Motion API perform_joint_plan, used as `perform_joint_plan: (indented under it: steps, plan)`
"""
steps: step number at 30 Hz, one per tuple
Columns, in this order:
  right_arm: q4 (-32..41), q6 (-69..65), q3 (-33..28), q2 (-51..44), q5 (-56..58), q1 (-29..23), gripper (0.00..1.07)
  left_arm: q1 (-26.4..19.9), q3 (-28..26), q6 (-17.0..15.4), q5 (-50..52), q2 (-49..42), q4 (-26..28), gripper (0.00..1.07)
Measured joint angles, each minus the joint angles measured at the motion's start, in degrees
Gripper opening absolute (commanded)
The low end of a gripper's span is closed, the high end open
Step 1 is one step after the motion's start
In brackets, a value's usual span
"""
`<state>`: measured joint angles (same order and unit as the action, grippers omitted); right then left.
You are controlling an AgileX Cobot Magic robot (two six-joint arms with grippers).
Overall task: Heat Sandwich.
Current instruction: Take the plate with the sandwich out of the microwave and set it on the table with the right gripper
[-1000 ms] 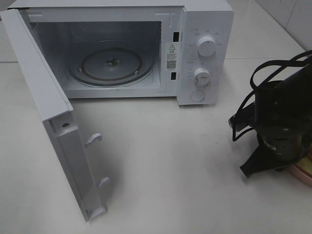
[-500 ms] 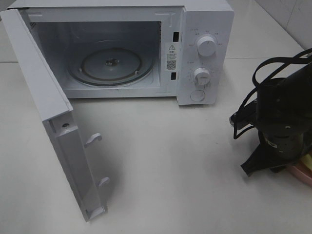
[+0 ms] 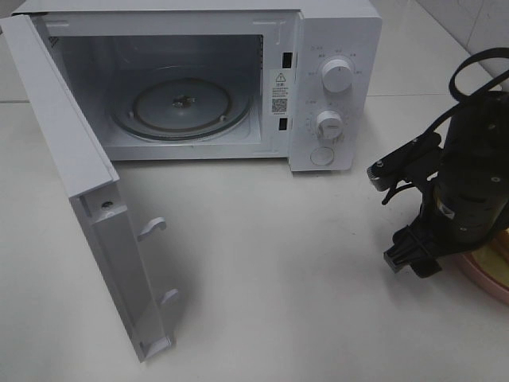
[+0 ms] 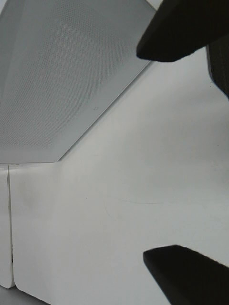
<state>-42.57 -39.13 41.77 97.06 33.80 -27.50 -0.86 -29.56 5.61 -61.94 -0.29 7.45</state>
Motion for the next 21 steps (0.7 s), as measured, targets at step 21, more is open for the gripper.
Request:
perform_joint_plan:
  steps: [21]
  plan:
    - [16.6, 17.8, 0.0, -21.7, 0.9, 0.0, 0.76, 0.0, 0.0, 0.0, 0.0, 0.0, 0.0, 1.0]
